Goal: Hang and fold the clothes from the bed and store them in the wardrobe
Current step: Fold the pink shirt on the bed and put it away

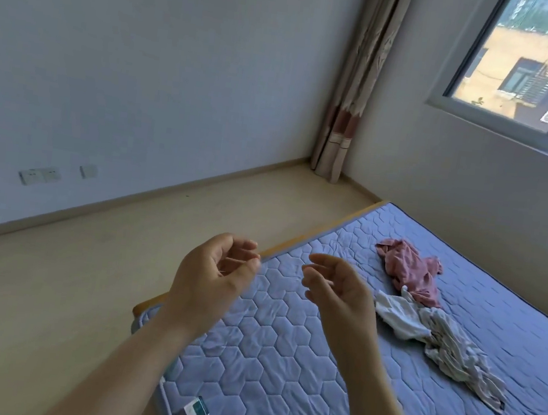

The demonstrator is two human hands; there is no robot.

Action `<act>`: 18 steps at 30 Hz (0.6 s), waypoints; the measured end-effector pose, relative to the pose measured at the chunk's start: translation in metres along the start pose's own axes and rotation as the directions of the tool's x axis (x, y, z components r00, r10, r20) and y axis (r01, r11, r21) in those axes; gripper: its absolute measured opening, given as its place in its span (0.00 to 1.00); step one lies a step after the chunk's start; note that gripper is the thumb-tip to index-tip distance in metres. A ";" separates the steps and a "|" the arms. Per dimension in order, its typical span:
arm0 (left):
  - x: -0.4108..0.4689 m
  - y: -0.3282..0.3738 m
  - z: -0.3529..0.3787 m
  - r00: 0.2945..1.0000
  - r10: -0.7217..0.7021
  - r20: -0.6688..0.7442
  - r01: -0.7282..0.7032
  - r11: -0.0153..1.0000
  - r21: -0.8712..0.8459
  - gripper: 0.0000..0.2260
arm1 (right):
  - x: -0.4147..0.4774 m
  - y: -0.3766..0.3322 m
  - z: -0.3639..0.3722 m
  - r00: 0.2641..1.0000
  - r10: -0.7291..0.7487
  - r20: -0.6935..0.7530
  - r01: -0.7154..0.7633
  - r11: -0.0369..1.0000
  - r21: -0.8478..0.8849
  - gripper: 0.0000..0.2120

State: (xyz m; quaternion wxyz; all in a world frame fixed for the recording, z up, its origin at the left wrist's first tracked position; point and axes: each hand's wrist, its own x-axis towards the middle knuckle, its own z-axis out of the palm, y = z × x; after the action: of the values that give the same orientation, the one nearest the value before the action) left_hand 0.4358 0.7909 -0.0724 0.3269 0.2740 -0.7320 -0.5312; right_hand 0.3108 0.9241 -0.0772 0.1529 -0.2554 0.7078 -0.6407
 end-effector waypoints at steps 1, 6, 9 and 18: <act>0.015 -0.009 -0.007 1.000 -0.010 0.006 0.010 1.000 -0.001 0.06 | 0.011 0.004 0.013 1.000 0.009 0.000 -0.009 1.000 -0.004 0.08; 0.095 -0.046 -0.052 0.998 -0.044 0.034 0.044 0.999 0.010 0.05 | 0.069 0.017 0.090 0.998 0.059 -0.035 -0.060 0.998 -0.012 0.07; 0.140 -0.059 -0.084 0.996 -0.053 0.075 0.050 0.998 0.034 0.05 | 0.098 0.016 0.138 0.996 0.082 -0.043 -0.083 0.996 -0.026 0.07; 0.250 -0.084 -0.130 0.986 -0.074 0.148 0.069 0.997 0.038 0.05 | 0.182 0.009 0.216 0.989 0.097 -0.110 -0.101 0.994 -0.036 0.07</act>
State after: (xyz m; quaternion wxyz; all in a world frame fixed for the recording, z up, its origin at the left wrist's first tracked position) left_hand 0.3812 0.5018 -0.0767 0.2475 0.2650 -0.7526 -0.5497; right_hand 0.2773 0.6442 -0.0947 0.1405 -0.1881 0.7399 -0.6304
